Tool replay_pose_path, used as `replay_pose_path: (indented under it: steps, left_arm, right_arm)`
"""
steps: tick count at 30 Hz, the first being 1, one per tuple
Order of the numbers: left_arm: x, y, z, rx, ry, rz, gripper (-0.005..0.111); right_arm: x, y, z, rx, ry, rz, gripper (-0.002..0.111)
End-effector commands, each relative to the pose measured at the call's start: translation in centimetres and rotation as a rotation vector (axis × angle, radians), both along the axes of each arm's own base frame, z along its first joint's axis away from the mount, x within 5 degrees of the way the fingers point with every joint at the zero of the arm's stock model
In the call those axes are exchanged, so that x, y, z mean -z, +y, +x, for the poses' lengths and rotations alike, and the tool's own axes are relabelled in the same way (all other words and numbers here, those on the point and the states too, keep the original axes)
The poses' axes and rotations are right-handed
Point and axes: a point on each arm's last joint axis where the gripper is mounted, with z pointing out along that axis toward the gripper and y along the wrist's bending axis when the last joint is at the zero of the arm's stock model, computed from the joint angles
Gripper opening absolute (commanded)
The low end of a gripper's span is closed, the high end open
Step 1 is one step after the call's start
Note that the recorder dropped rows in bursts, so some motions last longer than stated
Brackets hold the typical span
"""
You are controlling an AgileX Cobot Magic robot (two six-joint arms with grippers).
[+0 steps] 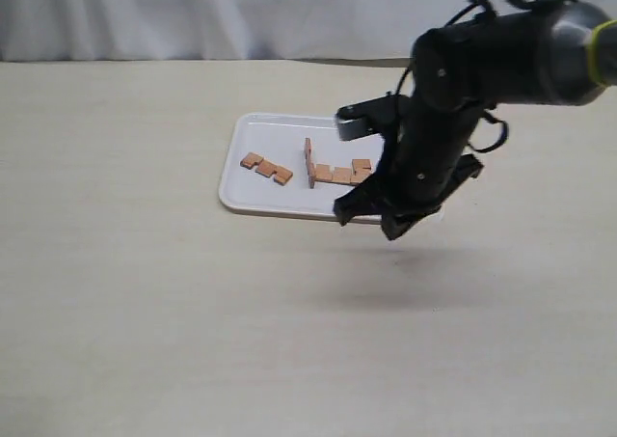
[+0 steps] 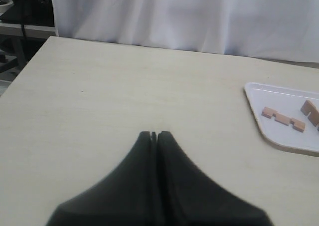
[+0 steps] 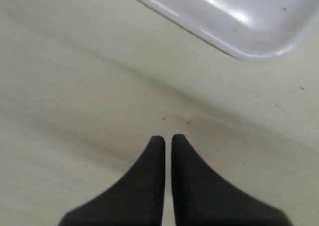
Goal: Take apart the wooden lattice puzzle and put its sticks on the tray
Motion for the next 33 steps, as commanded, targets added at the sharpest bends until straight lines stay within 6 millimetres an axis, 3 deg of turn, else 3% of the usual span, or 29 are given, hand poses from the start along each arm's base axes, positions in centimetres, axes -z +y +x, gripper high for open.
replay_pose_path:
  steps: [1, 6, 11, 15, 23, 33]
  left_arm:
    - [0.0, 0.1, 0.0, -0.011, -0.009, 0.002, 0.0]
    - [0.0, 0.1, 0.0, -0.011, -0.009, 0.002, 0.0]
    - [0.0, 0.1, 0.0, -0.011, -0.009, 0.002, 0.0]
    - [0.0, 0.1, 0.0, -0.011, -0.009, 0.002, 0.0]
    - [0.0, 0.1, 0.0, -0.011, -0.009, 0.002, 0.0]
    - [0.0, 0.1, 0.0, -0.011, -0.009, 0.002, 0.0]
  right_arm:
    - [-4.3, -4.4, -2.9, 0.127, -0.159, 0.03, 0.004]
    - [-8.4, -9.0, -8.5, 0.29, -0.362, 0.021, 0.004]
    - [-11.4, -10.8, -15.2, 0.408, -0.684, -0.021, 0.004]
    - [-11.9, -10.3, -20.1, 0.399, -0.926, -0.102, 0.004]
    - [-11.2, -8.2, -27.2, 0.392, -1.374, -0.089, 0.004]
    - [-11.7, -6.6, -32.3, 0.323, -1.687, -0.063, 0.004]
